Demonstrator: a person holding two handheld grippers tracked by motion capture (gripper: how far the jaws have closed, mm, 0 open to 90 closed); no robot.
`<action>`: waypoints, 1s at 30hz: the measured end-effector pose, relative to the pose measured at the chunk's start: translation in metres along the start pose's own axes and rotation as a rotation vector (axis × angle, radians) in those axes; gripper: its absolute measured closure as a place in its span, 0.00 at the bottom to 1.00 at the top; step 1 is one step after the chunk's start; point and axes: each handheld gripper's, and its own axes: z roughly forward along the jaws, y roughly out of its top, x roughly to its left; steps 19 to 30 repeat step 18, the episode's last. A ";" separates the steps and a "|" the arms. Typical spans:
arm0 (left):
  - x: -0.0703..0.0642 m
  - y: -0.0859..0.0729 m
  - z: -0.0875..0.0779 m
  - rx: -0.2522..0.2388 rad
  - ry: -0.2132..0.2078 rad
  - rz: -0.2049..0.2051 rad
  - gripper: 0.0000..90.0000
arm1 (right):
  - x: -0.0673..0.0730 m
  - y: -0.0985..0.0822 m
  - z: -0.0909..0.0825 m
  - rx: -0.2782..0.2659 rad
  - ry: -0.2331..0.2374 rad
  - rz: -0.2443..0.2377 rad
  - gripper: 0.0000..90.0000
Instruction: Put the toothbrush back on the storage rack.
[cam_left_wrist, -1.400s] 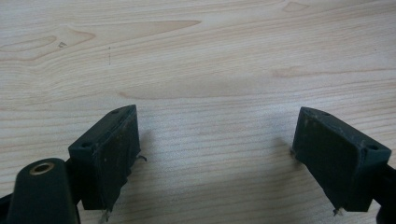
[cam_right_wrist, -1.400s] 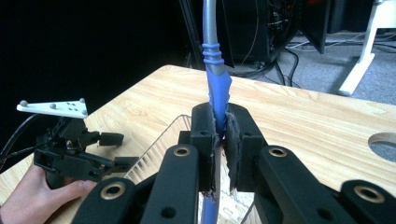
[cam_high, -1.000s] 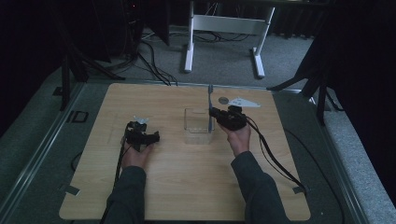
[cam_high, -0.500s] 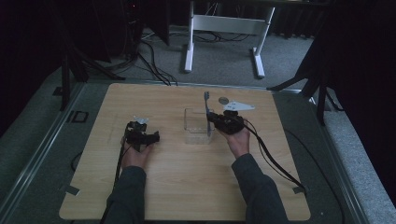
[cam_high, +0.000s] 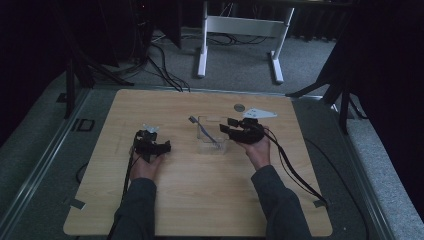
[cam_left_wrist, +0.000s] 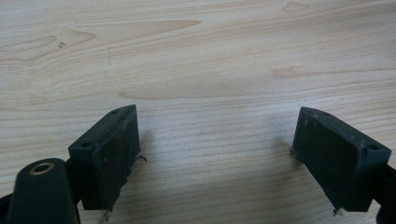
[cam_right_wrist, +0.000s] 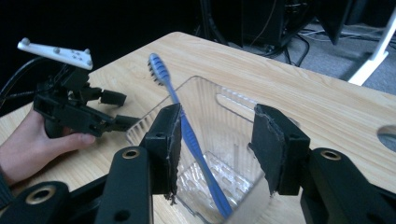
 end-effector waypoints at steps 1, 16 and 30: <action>0.000 0.000 0.000 -0.001 0.000 -0.001 0.17 | -0.002 -0.001 -0.002 -0.002 -0.007 0.008 0.58; 0.000 0.000 0.000 0.000 0.001 0.001 0.17 | -0.023 -0.011 -0.031 0.028 -0.080 0.049 0.56; 0.000 0.000 0.000 0.000 0.001 0.001 0.17 | -0.024 -0.013 -0.035 0.041 -0.088 0.045 0.55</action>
